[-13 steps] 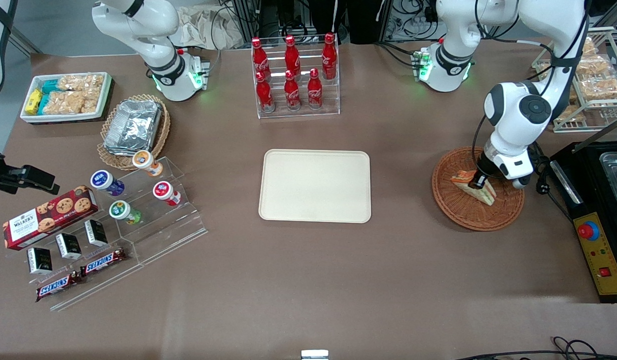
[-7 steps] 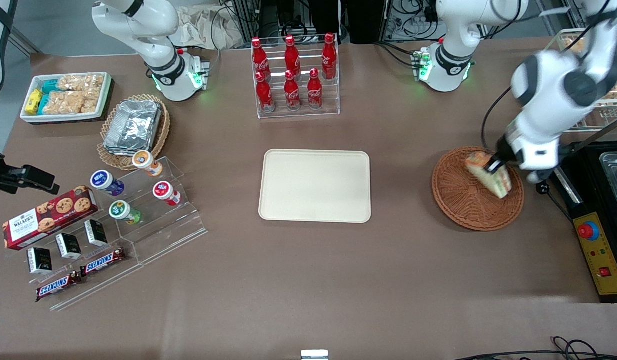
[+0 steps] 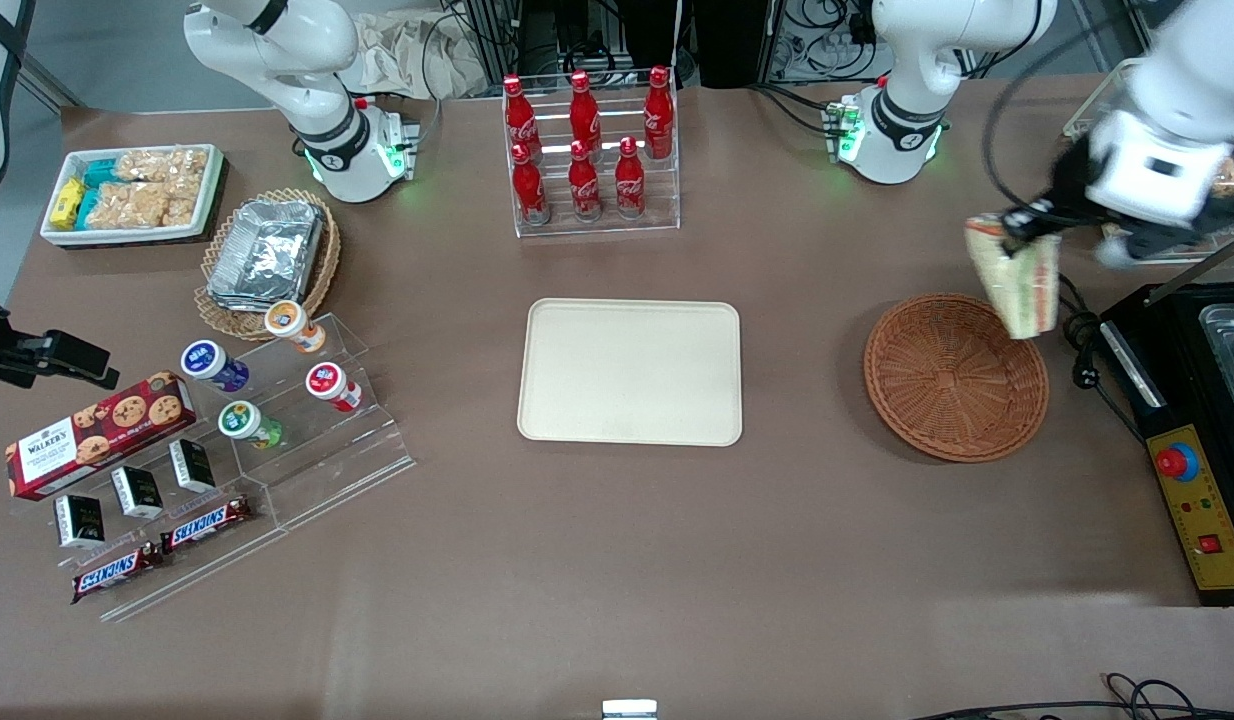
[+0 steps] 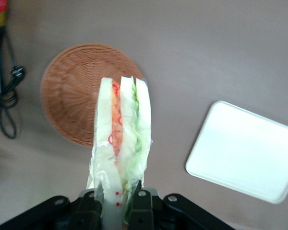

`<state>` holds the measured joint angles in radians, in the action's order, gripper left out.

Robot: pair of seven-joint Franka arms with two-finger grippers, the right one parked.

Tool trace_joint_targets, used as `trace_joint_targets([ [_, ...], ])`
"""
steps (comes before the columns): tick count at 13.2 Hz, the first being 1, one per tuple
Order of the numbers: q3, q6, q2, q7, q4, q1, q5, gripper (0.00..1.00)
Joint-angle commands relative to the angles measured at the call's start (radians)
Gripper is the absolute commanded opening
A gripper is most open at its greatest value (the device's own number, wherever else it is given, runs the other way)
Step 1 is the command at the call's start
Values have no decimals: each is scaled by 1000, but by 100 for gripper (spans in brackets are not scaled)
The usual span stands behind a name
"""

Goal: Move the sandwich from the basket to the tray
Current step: 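Lift the sandwich up out of the basket with the left gripper, then carry the sandwich over the cream tray and lower it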

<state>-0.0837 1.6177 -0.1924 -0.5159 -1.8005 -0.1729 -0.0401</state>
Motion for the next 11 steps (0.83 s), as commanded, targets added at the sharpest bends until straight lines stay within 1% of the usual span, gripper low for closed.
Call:
trace_joint_targets([
  [1,-158,-30,95,-80,113,3,-17,0],
  [3,-282,2,157,-194,116,3,2,0],
  [6,-372,106,235,-239,63,-2,-4,0],
  [7,-390,195,246,-263,0,-5,-3,0],
  [8,-399,325,248,-312,-90,-11,-7,0],
  [10,-409,639,263,-351,-295,-52,-1,0],
  [11,-409,771,296,-361,-369,-71,9,0],
])
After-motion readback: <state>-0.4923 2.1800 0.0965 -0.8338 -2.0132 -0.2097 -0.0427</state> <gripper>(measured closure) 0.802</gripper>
